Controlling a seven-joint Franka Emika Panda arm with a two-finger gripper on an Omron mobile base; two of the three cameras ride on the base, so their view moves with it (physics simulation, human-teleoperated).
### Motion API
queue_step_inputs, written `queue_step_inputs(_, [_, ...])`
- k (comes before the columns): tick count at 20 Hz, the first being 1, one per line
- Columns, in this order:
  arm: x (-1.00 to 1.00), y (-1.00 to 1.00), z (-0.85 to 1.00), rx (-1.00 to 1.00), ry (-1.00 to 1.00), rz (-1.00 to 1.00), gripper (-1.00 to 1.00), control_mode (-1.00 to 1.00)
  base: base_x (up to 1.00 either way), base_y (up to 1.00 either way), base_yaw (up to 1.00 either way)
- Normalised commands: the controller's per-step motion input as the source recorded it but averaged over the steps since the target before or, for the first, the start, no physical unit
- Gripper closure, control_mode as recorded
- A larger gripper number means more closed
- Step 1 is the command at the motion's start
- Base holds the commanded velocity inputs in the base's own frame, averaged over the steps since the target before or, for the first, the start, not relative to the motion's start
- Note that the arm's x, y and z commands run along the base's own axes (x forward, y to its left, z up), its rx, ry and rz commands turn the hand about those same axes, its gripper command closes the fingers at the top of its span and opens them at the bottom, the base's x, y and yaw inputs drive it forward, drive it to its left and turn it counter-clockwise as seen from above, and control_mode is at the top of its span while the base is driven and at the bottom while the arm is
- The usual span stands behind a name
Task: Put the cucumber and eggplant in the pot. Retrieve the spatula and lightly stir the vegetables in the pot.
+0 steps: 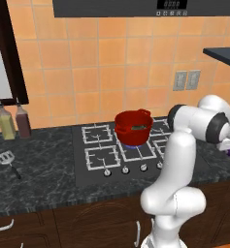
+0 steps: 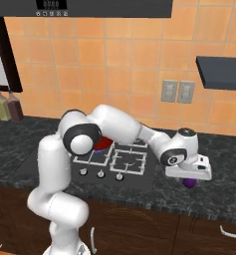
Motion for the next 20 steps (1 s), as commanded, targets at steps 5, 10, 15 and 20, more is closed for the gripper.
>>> queue_step_inputs(5, [0.02, -0.06, -0.3, 0.07, -0.08, 0.0, -1.0, -1.0, 0.0, 0.0, 0.0])
queue_step_inputs(10, [0.0, -0.01, -0.2, 0.03, -0.02, 0.0, 1.0, -1.0, 0.0, 0.0, 0.0])
queue_step_inputs(15, [0.18, 0.18, -0.23, 0.0, -0.03, 0.05, 1.0, -1.0, 0.0, 0.0, 0.0])
queue_step_inputs(20, [0.07, 0.03, 0.12, 0.02, -0.1, 0.03, 1.0, -1.0, 0.0, 0.0, 0.0])
